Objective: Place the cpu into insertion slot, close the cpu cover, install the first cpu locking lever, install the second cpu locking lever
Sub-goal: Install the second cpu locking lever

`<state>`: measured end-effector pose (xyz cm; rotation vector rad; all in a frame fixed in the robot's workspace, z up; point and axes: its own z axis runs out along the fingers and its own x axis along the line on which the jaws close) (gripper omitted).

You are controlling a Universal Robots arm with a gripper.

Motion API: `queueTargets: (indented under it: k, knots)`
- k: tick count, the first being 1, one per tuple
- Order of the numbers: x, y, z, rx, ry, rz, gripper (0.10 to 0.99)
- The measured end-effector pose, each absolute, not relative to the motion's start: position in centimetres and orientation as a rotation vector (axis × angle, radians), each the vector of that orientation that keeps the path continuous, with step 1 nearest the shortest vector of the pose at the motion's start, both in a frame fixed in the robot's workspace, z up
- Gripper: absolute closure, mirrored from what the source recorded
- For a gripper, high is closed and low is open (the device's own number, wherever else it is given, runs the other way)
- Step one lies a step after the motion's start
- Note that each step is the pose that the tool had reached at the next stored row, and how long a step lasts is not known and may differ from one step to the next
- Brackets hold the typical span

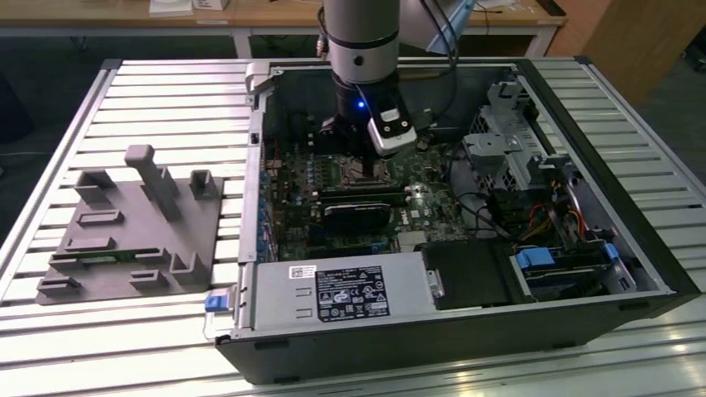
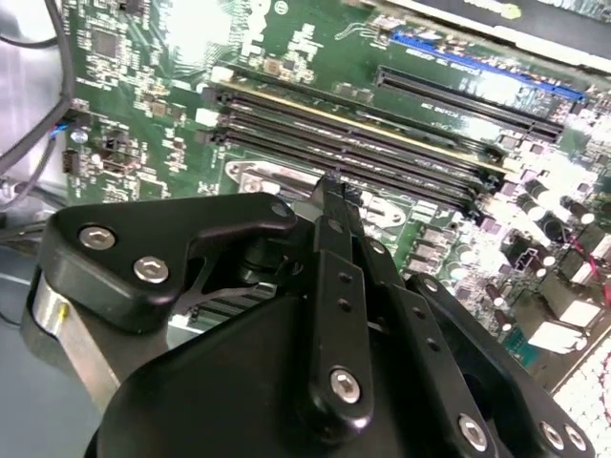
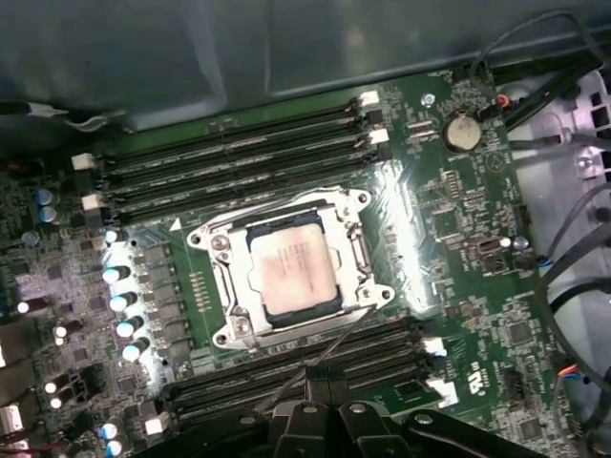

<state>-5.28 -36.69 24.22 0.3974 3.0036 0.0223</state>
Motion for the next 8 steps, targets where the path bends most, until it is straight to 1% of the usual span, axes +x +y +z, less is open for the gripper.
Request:
queueTargets:
  k: [3,8]
  knots:
    - [-5.75,-37.0,24.1,0.4,3.006,0.054,0.98]
    - [-6.06,-37.71,23.96,0.405,3.009,0.132,0.98]
